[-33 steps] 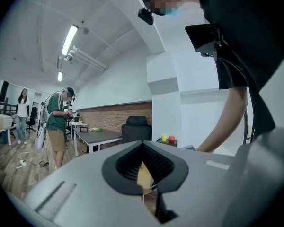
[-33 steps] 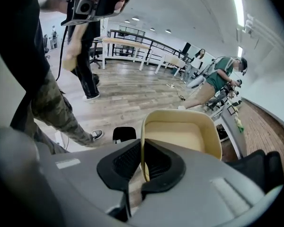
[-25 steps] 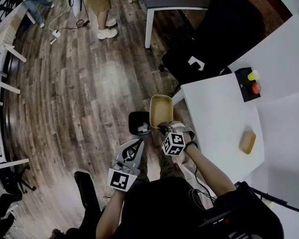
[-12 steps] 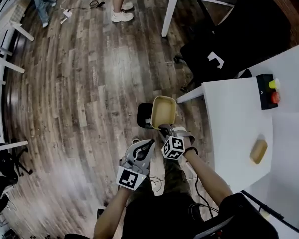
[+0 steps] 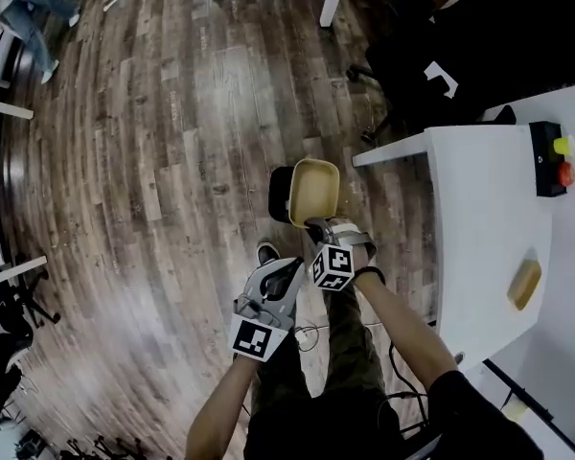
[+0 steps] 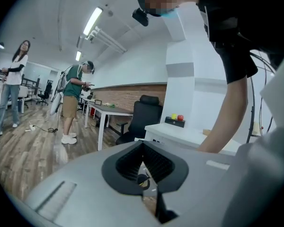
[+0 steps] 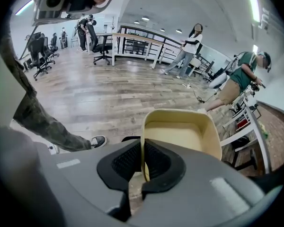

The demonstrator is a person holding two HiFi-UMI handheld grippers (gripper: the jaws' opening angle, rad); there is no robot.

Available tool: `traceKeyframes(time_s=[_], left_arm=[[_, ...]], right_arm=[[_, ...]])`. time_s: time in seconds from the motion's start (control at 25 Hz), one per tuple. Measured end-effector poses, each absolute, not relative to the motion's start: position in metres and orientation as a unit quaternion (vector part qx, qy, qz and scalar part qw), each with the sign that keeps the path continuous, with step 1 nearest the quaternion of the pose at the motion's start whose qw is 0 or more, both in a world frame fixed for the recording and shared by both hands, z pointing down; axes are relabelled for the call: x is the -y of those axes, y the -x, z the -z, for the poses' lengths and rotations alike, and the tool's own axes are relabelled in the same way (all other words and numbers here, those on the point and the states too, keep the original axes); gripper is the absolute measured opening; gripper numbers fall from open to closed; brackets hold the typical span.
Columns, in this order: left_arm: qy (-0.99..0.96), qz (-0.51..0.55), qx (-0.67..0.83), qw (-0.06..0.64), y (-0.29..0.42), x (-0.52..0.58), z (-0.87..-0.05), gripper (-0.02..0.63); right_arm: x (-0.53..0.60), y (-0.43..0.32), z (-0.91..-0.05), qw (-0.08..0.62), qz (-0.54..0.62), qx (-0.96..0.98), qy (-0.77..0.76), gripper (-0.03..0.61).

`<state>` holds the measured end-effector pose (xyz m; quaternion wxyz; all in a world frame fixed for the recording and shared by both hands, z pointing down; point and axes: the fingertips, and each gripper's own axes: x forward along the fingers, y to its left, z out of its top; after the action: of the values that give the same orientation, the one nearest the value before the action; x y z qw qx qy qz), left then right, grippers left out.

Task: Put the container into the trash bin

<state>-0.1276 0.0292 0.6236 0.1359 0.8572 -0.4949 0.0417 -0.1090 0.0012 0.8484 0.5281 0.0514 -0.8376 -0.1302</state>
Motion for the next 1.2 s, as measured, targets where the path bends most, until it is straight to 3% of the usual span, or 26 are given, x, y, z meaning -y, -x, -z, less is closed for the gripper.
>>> traceKeyframes(time_s=[0.12,0.24,0.36,1.2], left_arm=[[-0.864,-0.048,0.490,0.103,0.136,-0.026,-0.647,-0.005],[-0.837,-0.063,0.503,0.204,0.149,-0.034,-0.699,-0.005],[-0.842,-0.064,0.501,0.189,0.157,-0.029,-0.729,-0.005],[-0.817,-0.089,0.495,0.283,0.170,-0.048,-0.868,-0.005]], right_arm=[[-0.004,0.114,-0.881,0.523,0.144,0.838,-0.064,0.023],[-0.008,0.116,-0.915,0.526,0.148,0.834,-0.079,0.023],[-0.016,0.117,-0.952,0.535,0.153,0.827,-0.079,0.024],[-0.012,0.143,-1.124,0.579,0.167,0.797,-0.033,0.028]])
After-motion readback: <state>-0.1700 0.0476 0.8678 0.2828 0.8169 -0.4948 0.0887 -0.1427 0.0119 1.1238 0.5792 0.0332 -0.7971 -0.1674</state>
